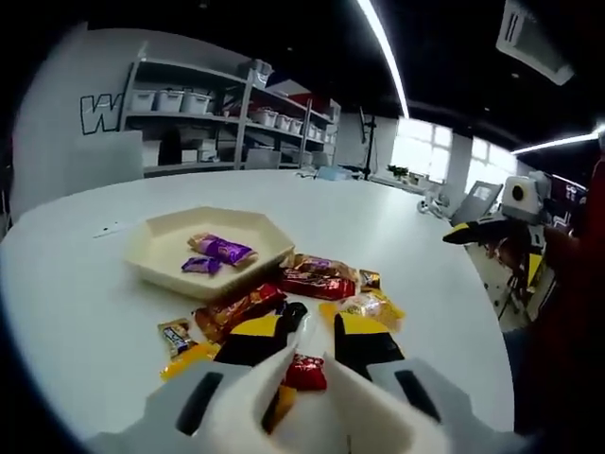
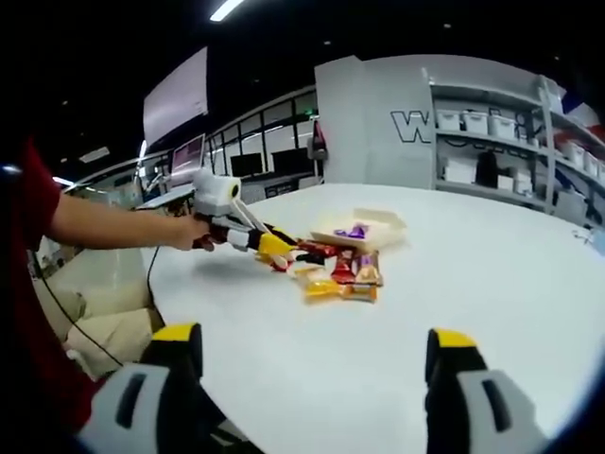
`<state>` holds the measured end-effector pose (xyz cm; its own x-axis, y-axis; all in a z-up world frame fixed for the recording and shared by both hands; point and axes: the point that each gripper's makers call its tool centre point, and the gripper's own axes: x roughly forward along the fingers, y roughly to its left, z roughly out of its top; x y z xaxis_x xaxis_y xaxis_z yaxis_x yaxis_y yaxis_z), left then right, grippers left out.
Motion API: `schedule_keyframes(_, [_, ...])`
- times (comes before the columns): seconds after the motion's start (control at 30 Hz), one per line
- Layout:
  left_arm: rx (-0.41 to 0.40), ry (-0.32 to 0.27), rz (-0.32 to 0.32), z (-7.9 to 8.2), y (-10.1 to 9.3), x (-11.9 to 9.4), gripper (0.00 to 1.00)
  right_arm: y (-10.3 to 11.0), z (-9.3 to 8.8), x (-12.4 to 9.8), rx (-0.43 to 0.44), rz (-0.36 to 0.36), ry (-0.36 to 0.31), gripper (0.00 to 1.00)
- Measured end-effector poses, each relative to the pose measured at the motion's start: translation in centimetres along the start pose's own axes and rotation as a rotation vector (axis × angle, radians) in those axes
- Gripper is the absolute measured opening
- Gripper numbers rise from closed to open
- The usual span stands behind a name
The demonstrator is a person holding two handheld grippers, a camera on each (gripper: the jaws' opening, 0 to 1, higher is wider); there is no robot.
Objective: Place the target food into the container with the food tongs after gripping and lifting it, then release it inside without dropping or visibly crushing the food.
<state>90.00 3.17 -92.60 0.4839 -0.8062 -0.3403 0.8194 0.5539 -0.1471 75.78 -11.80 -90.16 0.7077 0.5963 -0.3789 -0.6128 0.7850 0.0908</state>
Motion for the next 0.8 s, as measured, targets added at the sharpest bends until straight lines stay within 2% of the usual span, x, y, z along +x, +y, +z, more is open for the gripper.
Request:
schedule_keyframes(0.13, [-0.061, -0.001, 0.028, 0.2, 0.4, -0.1, 0.19, 0.2, 0.2, 0.0, -0.004, 0.004, -0.004, 0.98])
schedule_keyframes(0.27, [-0.073, 0.0, 0.023, 0.0, 0.3, -0.1, 0.19, 0.2, 0.2, -0.1, -0.007, 0.005, -0.004, 0.98])
schedule_keyframes(0.53, [-0.042, 0.004, 0.018, 1.2, -0.5, -0.3, 0.2, 0.0, -0.1, -0.3, 0.0, -0.004, -0.002, 0.98])
schedule_keyframes(0.7, [-0.01, -0.016, 0.036, 2.2, -0.2, -0.5, 0.2, -0.2, 0.0, -0.3, 0.003, -0.011, -0.007, 0.99])
schedule_keyframes(0.8, [-0.024, -0.029, 0.049, 2.6, 0.5, -0.7, 0.2, -0.2, -0.1, -0.3, 0.002, -0.011, -0.004, 0.99])
